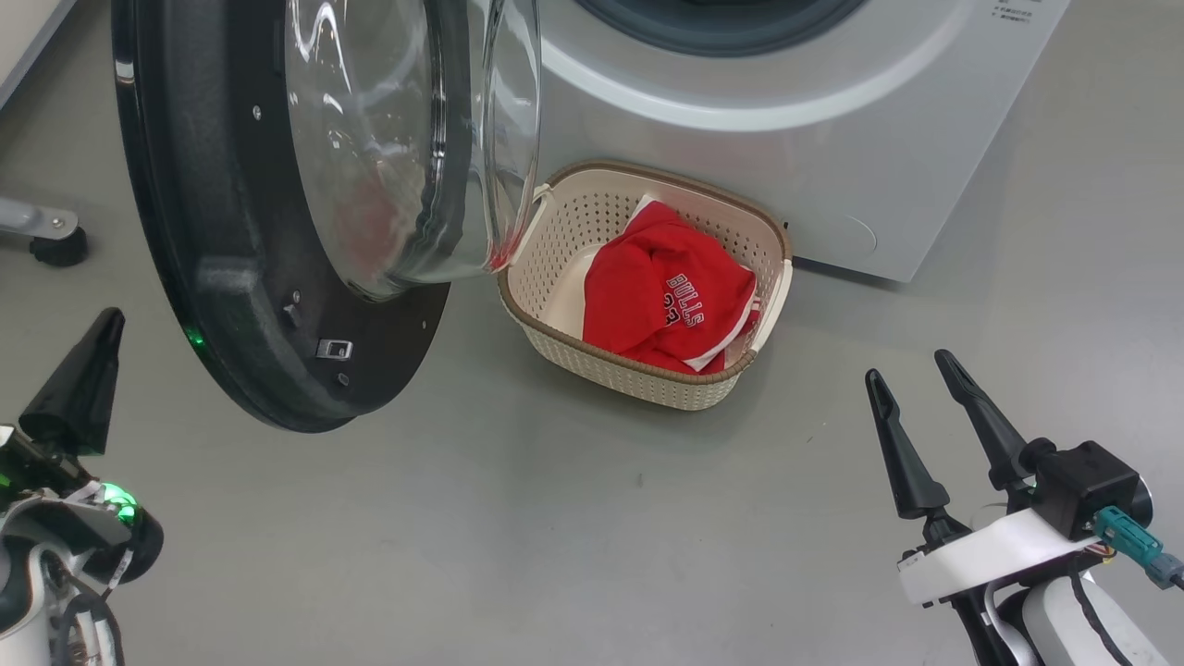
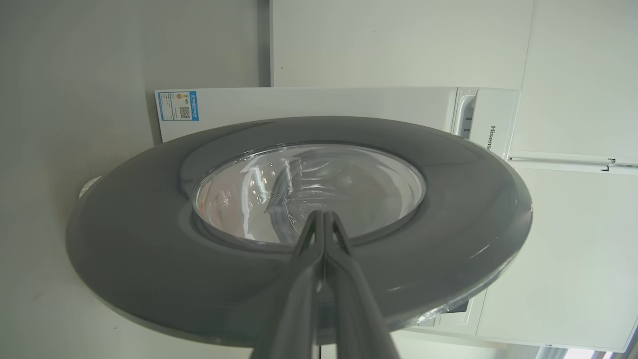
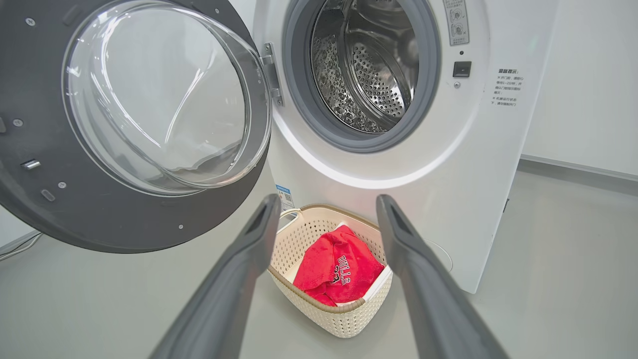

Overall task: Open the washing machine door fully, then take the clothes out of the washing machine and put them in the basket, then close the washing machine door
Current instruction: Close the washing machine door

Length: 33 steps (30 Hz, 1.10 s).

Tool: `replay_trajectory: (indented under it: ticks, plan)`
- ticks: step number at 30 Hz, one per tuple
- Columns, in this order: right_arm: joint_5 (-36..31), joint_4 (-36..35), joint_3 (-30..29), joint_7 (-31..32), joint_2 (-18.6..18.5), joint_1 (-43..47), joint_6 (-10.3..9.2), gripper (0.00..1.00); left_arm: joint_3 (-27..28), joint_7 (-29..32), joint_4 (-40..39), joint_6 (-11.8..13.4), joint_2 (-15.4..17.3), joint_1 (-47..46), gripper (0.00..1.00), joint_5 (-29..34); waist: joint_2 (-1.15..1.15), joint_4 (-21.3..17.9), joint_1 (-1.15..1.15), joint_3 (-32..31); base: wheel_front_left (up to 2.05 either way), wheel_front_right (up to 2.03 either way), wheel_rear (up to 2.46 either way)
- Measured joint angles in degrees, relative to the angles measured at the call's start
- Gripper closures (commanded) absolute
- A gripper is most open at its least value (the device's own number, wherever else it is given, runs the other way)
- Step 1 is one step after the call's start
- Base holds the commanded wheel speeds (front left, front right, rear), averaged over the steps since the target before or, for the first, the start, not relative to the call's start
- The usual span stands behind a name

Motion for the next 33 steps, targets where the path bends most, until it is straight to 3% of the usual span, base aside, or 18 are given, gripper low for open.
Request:
replay_trajectory:
  ticks: [15, 33]
  plan:
    - [0.00, 0.04, 0.36, 0.00, 0.00, -0.04, 0.00, 0.00, -3.11, 6.49, 4.21, -0.05, 1.02, 0.85, 1.00, -3.72, 0.00, -0.19, 0.00, -0.51, 0.00, 0.00, 0.00]
    - [0.11, 0.25, 0.86, 0.00, 0.34, -0.54, 0.00, 0.00, -8.35, 12.28, 0.75, -0.05, 0.71, 1.07, 1.00, -9.90, 0.00, -1.58, 0.00, -0.85, 0.00, 0.00, 0.00]
